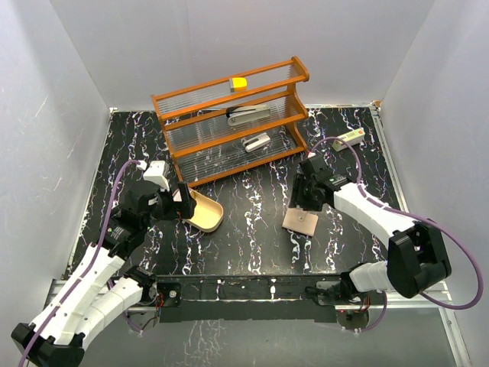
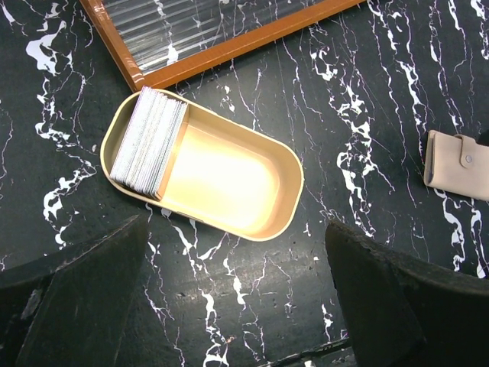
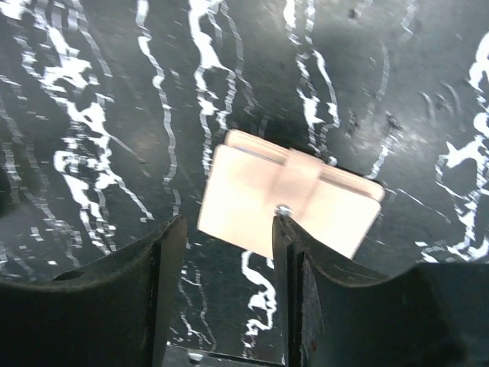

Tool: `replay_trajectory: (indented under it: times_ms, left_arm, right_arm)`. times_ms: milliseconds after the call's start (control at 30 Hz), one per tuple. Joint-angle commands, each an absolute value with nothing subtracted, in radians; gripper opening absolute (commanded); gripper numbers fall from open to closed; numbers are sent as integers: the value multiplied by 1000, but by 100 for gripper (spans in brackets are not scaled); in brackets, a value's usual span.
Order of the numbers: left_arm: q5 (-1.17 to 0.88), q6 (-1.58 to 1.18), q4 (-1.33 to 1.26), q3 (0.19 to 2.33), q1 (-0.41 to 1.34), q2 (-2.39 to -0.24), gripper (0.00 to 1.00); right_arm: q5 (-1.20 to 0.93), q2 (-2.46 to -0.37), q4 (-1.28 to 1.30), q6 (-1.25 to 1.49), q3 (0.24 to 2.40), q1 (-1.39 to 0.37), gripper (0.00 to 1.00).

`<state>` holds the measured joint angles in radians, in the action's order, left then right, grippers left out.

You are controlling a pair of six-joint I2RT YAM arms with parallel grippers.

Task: Put the credit cards into the card holder
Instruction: Move the card holder to the center of the board.

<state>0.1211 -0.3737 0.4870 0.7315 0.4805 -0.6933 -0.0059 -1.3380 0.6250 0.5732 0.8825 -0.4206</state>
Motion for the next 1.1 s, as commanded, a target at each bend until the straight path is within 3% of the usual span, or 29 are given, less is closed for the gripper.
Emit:
replay_trajectory:
  times_ms: [0,500,600,800,867,967,1067]
  left_arm:
    - [97,-359,484,745,477,-698,98]
    - [101,-360,482,743,477,-689,98]
    - [101,-360,485,743,477,-690,98]
    - [96,-360,479,743,477,-690,98]
    - [91,-359,476,743,477,-691,98]
    - [77,-356,472,742,477,-691,98]
    - [78,-357,474,742,477,-690,98]
  right_arm:
    - [123,-1363,719,541,885,-437,46]
    - [155,-1456,597,614,790,-512,40]
    - [196,-1474,600,628,790,-531,33]
    - [244,-1456,601,630,793,-543,4]
    - [249,-1449,605,632,799,-543,0]
    - [236,-1429,620,644,815,-548,2]
    - [224,-1395,636,669,837,-551,13]
